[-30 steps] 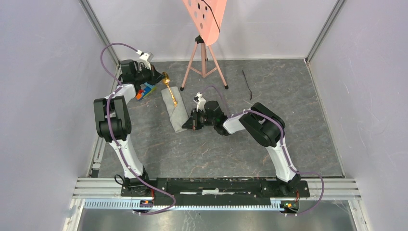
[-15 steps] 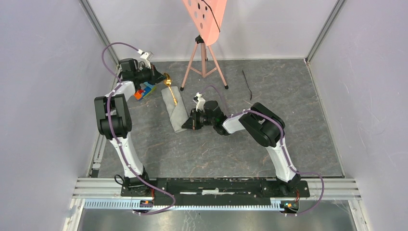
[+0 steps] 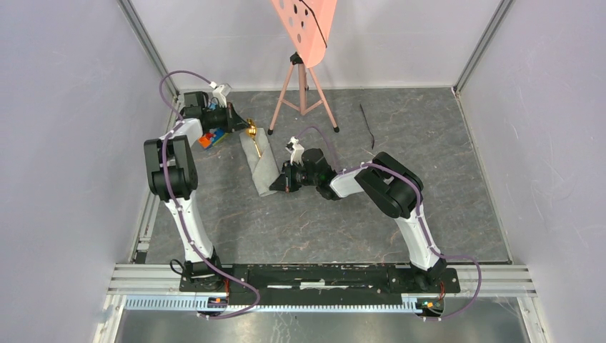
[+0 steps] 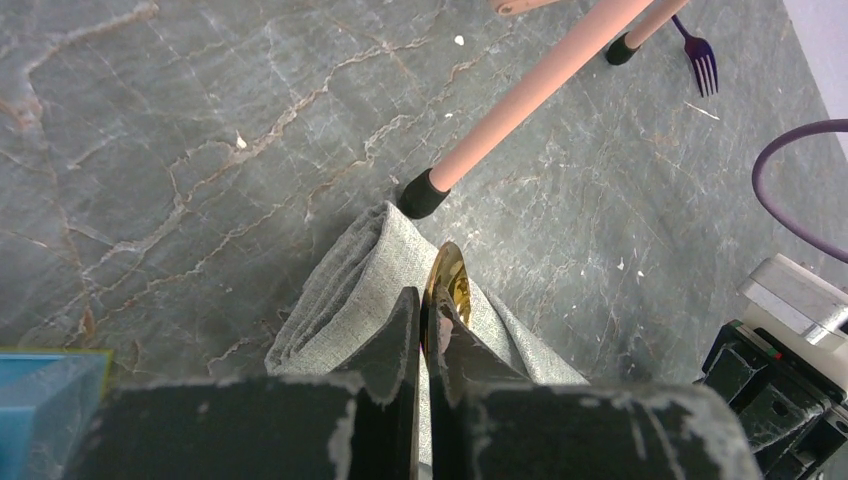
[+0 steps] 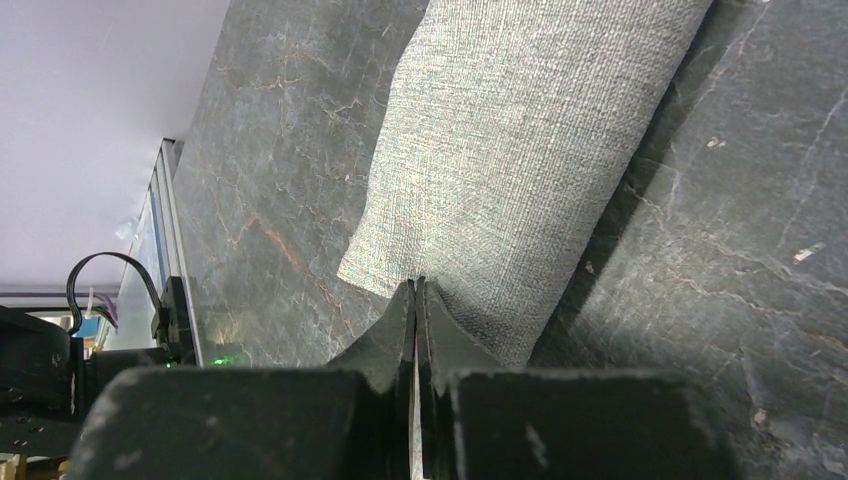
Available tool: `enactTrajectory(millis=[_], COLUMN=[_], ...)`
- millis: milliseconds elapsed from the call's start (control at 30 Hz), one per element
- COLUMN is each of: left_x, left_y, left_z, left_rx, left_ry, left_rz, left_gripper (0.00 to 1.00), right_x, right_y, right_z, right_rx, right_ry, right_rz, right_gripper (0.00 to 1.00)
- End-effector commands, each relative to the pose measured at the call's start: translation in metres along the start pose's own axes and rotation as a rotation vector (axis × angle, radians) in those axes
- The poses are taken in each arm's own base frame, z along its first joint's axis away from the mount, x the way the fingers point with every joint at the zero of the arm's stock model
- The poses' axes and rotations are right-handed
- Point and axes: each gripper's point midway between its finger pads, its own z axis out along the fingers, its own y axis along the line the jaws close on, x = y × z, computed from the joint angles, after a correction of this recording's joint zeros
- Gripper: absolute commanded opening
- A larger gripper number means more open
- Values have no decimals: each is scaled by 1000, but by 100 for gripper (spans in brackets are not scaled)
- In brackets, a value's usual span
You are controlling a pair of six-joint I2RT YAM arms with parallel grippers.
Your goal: Fold the napkin into a case and place the utensils inside
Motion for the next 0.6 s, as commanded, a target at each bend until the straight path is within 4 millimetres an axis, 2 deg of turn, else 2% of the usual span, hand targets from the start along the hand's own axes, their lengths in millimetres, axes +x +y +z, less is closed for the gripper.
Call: enactTrajectory(millis=[0, 400, 567], left_x=[-7, 18, 25], left_y=[-13, -24, -23], left_z=[3, 22, 23], left_rx=[53, 86, 76], left_ry=[9, 82, 111], left_rz=[-19, -130, -151], left_gripper=[2, 2, 2], right_x=[-8, -5, -6], right_y=[-3, -3, -3], right_z=[7, 6, 5], right_rx=[17, 18, 18], right_ry=[-18, -14, -14], right_rz=[-31, -30, -30], right_gripper=[0, 0, 0])
